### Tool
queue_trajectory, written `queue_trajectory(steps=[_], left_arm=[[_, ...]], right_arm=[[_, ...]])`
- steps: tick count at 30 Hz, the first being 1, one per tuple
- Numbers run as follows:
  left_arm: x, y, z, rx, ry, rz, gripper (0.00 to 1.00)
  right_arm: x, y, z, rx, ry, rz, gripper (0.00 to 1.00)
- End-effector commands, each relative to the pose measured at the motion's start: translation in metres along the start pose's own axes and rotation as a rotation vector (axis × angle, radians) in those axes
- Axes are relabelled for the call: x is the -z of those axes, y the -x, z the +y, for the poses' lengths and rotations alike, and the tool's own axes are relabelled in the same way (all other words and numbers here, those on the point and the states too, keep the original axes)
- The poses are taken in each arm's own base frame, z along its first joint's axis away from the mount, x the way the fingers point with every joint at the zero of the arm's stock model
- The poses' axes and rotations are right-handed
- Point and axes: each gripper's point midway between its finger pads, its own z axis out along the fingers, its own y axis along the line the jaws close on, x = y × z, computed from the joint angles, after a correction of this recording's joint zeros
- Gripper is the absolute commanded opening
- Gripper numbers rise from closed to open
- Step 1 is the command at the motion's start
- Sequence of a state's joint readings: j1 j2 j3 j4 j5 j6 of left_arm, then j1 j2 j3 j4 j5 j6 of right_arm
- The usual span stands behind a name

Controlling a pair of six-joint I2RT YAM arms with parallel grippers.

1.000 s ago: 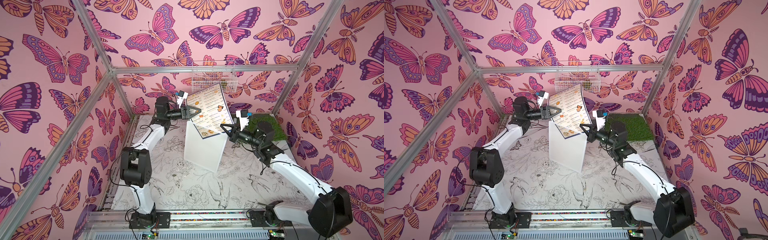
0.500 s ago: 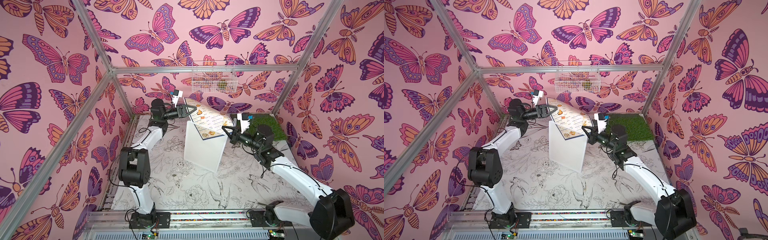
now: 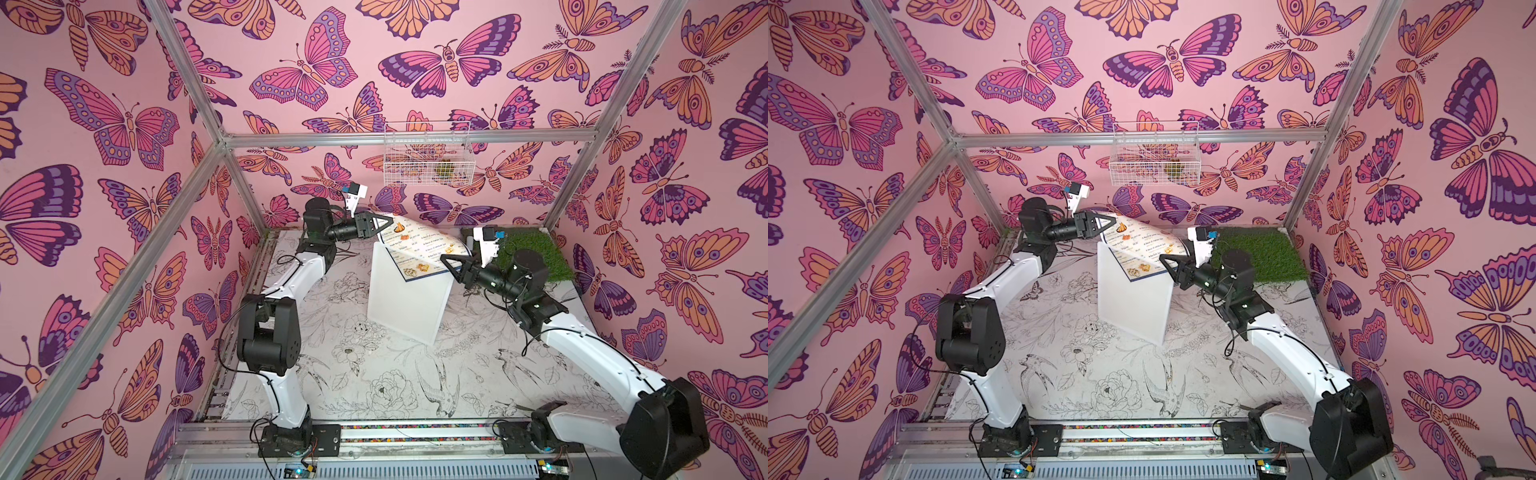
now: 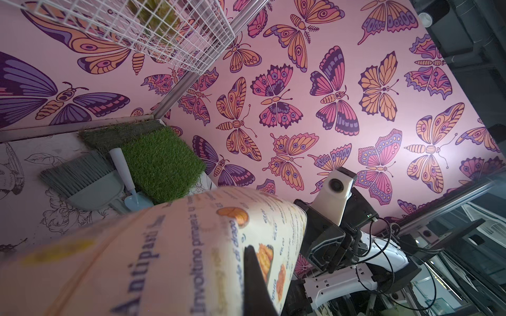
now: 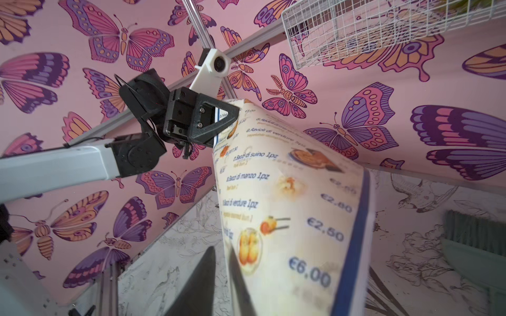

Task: Insert the menus into the narrow rack
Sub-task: Insert the menu into the narrow rack.

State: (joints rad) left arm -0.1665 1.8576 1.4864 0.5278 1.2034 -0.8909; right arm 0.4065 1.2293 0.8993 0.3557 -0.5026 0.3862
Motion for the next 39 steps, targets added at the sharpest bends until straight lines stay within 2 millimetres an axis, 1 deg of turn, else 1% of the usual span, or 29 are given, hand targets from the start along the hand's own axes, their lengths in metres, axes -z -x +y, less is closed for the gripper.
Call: queue_trajectory(steps=[1,3,6,9,16,18,20,23,25,28,31,34,36,37,39], left_arm=[[0.002,0.006,-0.011,-0.055,-0.009,0.004,0.00],[0.002,0.005,-0.013,-0.061,-0.017,0.013,0.00],[0.003,0.005,-0.015,-0.072,-0.022,0.018,0.00],[0.002,0.005,-0.018,-0.078,-0.032,0.027,0.00],[0.002,0.006,-0.021,-0.086,-0.047,0.042,0.00],[0.002,0.005,-0.024,-0.098,-0.058,0.052,0.00],[0.003,0.005,-0.026,-0.110,-0.066,0.060,0.00],[0.003,0.004,-0.029,-0.124,-0.080,0.072,0.00],[0.002,0.004,-0.029,-0.125,-0.087,0.080,0.00],[0.002,0.004,-0.030,-0.127,-0.094,0.086,0.00],[0.002,0.005,-0.032,-0.132,-0.098,0.088,0.00],[0.002,0.005,-0.031,-0.126,-0.094,0.085,0.00],[0.001,0.006,-0.029,-0.123,-0.089,0.080,0.00],[0.001,0.006,-0.028,-0.119,-0.087,0.078,0.05],[0.001,0.006,-0.026,-0.111,-0.080,0.073,0.25]], right_arm=[[0.005,0.030,0.021,0.037,0.038,-0.023,0.56],[0.004,0.035,0.022,0.045,0.035,-0.012,0.59],[0.002,0.041,0.021,0.059,0.029,0.009,0.60],[-0.002,0.046,0.022,0.050,0.045,0.022,0.57],[-0.008,0.044,0.013,0.047,0.030,0.072,0.51],[-0.006,0.048,0.009,0.042,0.031,0.084,0.51],[-0.003,0.052,0.008,0.031,0.046,0.099,0.55],[-0.001,0.056,0.013,0.015,0.090,0.119,0.57],[-0.003,0.056,0.017,0.006,0.118,0.135,0.57],[-0.008,0.057,0.017,-0.021,0.143,0.145,0.55],[-0.015,0.057,0.014,-0.040,0.148,0.148,0.46],[-0.018,0.058,0.013,-0.050,0.152,0.146,0.29],[-0.019,0.059,0.012,-0.049,0.155,0.135,0.14],[-0.018,0.060,0.013,-0.046,0.158,0.128,0.09],[-0.018,0.060,0.014,-0.043,0.164,0.108,0.01]])
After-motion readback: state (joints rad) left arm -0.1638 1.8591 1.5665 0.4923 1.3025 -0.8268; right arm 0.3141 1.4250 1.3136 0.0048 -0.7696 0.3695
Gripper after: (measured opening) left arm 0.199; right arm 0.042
